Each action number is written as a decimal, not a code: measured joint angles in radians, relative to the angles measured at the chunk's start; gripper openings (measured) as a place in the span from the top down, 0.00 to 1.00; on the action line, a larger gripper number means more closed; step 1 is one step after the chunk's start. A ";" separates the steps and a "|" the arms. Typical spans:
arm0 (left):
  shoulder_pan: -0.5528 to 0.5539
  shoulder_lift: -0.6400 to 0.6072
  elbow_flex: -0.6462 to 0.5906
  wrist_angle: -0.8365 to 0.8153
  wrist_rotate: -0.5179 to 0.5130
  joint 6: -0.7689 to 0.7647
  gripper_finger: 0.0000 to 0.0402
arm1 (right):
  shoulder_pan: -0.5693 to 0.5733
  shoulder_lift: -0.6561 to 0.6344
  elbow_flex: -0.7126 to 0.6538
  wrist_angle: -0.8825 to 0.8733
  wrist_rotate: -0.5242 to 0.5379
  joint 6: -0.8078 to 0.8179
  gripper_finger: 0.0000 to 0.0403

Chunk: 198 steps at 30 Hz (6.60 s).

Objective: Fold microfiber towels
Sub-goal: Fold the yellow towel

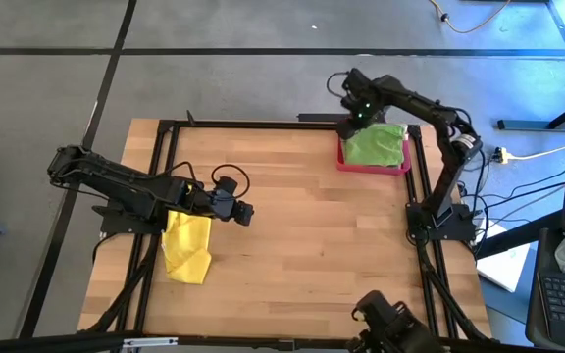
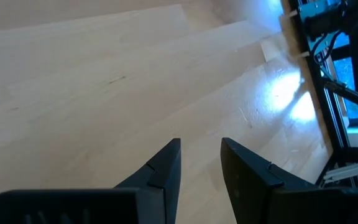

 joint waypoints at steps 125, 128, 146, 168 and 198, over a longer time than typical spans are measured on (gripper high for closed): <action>0.204 0.441 0.331 -0.762 0.305 1.047 0.49 | 0.776 -0.685 -0.739 0.587 -0.315 0.706 0.67; 0.194 0.349 0.277 -0.771 0.341 0.996 0.52 | 0.776 -0.685 -0.739 0.592 -0.314 0.695 0.67; 0.104 -0.071 -0.092 -0.764 0.413 0.347 0.56 | 0.776 -0.685 -0.739 0.622 -0.236 0.623 0.67; 0.107 0.086 -0.161 -0.556 0.365 0.247 0.56 | 0.776 -0.685 -0.739 0.629 -0.234 0.608 0.67; 0.141 0.134 -0.208 -0.515 0.365 0.242 0.56 | 0.776 -0.685 -0.739 0.628 -0.245 0.631 0.67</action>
